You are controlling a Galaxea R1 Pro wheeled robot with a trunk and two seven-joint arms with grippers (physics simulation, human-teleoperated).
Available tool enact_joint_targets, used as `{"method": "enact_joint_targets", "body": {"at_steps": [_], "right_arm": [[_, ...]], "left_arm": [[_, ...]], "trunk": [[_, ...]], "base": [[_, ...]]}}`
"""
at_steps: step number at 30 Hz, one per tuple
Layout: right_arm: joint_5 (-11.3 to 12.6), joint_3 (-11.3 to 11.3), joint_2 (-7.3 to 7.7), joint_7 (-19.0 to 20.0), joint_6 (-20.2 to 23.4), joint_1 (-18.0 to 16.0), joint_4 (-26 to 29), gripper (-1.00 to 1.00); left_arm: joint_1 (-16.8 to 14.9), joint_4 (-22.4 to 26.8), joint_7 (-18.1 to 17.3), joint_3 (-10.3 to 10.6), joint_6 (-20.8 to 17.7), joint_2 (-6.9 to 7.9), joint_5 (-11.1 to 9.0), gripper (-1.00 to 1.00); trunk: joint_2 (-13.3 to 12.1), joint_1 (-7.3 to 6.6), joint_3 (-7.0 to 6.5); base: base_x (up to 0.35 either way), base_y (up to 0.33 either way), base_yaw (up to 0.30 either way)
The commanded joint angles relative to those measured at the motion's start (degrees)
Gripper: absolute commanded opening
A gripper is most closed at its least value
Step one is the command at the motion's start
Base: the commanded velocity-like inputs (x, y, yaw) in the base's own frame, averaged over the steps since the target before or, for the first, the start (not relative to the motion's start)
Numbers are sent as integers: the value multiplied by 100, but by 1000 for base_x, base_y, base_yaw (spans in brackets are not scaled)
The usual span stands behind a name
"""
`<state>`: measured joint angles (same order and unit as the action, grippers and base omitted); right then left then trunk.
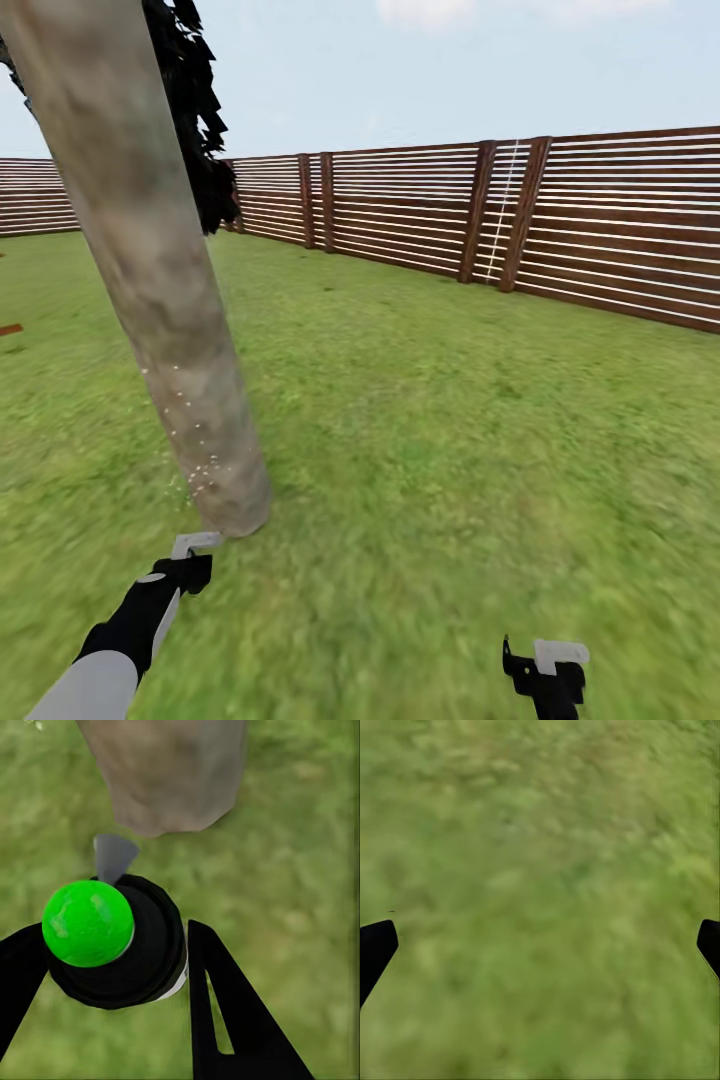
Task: In the garden, pick up the pesticide atomizer on the floor and spray pesticide onto both trees until each tree trunk is fully covered.
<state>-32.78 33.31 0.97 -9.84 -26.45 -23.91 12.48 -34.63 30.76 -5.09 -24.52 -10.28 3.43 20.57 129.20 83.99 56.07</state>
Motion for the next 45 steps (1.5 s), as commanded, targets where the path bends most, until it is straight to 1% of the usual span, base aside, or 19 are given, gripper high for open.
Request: {"method": "enact_joint_targets", "body": {"at_steps": [1,4,11,12,13,15,17,18,23,25,26,32,41,45], "right_arm": [[0,0,0,0,0,0,0,100],[0,0,0,0,0,0,0,100],[-9,0,0,0,0,0,0,100],[-9,0,0,0,0,0,0,100],[-9,0,0,0,0,0,0,100],[-9,0,0,0,0,0,0,100],[-9,0,0,0,0,0,-3,100],[-9,0,0,0,0,0,-1,100],[-9,0,0,0,0,0,-8,100],[-9,0,0,0,0,0,-9,100],[-9,0,0,0,0,0,-9,100],[-9,0,0,0,0,0,-9,100],[-9,6,9,0,-9,8,0,100],[-9,7,9,0,-7,9,0,100]], "left_arm": [[0,1,0,0,0,0,0,-100],[0,1,0,0,0,0,0,-100],[0,1,31,-8,-5,9,6,-100],[0,1,164,-3,-21,9,8,-100],[0,1,473,0,-81,21,0,-100],[1,-6,563,7,-202,38,1,-100],[3,-8,582,18,-424,45,-1,-100],[4,-6,587,41,-520,22,0,-100],[0,0,565,41,-600,0,-9,-100],[0,1,563,42,-761,0,-9,-100],[0,1,562,43,-781,0,-9,-100],[0,8,568,36,-773,-9,-1,-100],[0,9,597,35,-739,-10,0,-100],[0,9,597,35,-746,-9,-8,-100]], "trunk": [[0,0,0],[0,0,0],[0,0,0],[0,0,0],[0,0,0],[0,0,0],[0,0,0],[0,0,0],[0,0,0],[0,0,0],[0,0,0],[0,0,0],[0,0,0],[0,0,0]], "base": [[304,-113,0],[287,-146,93],[223,-195,262],[150,-238,276],[146,-240,223],[146,-240,100],[152,-240,26],[166,-240,5],[53,-263,23],[1,-139,229],[0,-52,259],[0,-42,259],[0,-264,13],[148,-233,0]]}}
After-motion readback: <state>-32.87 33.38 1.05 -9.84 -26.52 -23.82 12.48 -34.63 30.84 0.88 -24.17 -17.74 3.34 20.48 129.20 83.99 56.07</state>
